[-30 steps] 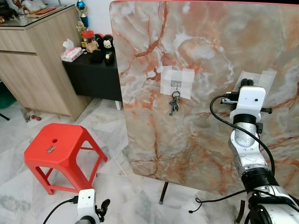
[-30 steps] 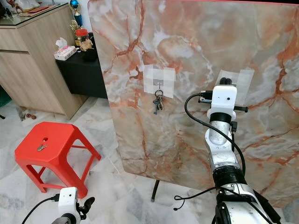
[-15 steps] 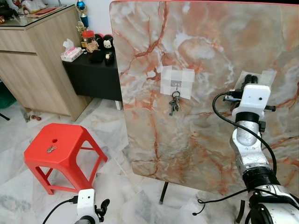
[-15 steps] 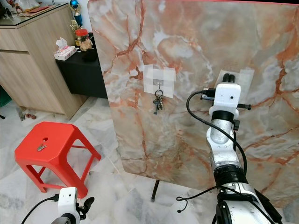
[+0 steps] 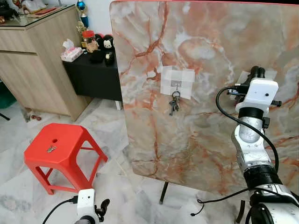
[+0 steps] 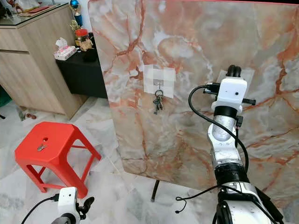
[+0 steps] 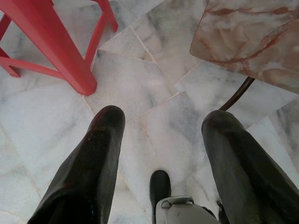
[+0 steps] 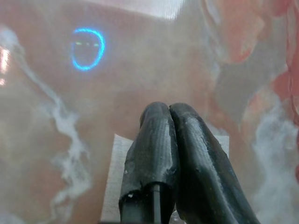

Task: Hang keys on a hook

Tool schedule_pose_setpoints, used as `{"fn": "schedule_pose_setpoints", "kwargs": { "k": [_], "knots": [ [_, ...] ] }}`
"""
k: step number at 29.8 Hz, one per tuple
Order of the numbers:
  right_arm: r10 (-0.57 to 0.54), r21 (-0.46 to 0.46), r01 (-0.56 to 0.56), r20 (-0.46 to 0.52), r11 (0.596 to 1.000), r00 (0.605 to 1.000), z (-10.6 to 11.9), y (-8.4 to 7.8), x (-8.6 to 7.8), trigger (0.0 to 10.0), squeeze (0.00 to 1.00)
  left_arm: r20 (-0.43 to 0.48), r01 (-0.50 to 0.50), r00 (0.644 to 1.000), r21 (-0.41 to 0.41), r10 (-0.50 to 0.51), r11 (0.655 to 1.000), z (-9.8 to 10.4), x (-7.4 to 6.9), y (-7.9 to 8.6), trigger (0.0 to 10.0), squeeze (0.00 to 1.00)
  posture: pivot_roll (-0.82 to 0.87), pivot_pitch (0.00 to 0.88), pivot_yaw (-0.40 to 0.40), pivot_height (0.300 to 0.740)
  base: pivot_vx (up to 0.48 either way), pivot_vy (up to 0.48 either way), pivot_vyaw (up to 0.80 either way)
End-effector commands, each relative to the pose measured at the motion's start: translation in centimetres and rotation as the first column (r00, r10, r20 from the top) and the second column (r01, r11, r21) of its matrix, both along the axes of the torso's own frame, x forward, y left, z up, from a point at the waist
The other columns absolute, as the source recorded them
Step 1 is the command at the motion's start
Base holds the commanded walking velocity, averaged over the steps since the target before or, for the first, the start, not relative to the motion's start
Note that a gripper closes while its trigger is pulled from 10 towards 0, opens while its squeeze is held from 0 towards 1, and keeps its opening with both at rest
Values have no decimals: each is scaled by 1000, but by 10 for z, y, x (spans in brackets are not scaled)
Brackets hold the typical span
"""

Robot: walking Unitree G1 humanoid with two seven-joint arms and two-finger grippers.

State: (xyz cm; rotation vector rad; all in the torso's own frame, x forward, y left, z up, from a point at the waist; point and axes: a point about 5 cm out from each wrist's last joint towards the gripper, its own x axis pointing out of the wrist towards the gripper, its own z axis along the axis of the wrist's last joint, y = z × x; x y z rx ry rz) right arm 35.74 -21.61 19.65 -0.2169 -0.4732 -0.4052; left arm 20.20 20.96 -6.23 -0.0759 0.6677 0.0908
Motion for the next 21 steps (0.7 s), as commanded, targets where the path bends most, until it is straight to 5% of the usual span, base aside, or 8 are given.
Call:
{"fn": "schedule_pose_setpoints", "kwargs": {
  "k": [1, 21],
  "knots": [
    [-11, 9, 11, 12, 1000, 1000, 3, -2, -1, 10000, 0, -16, -2, 1000, 6, 2, 1000, -1, -1, 2, 10000, 0, 16, 0, 10, 740, 0, 0, 0],
    [-26, 20, 27, -43, 999, 999, -12, -2, -4, 10000, 0, -34, -6, 999, 7, 7, 1000, -3, -5, 3, 10000, 0, 20, 0, 9, 740, 0, 0, 0]
  ]
}}
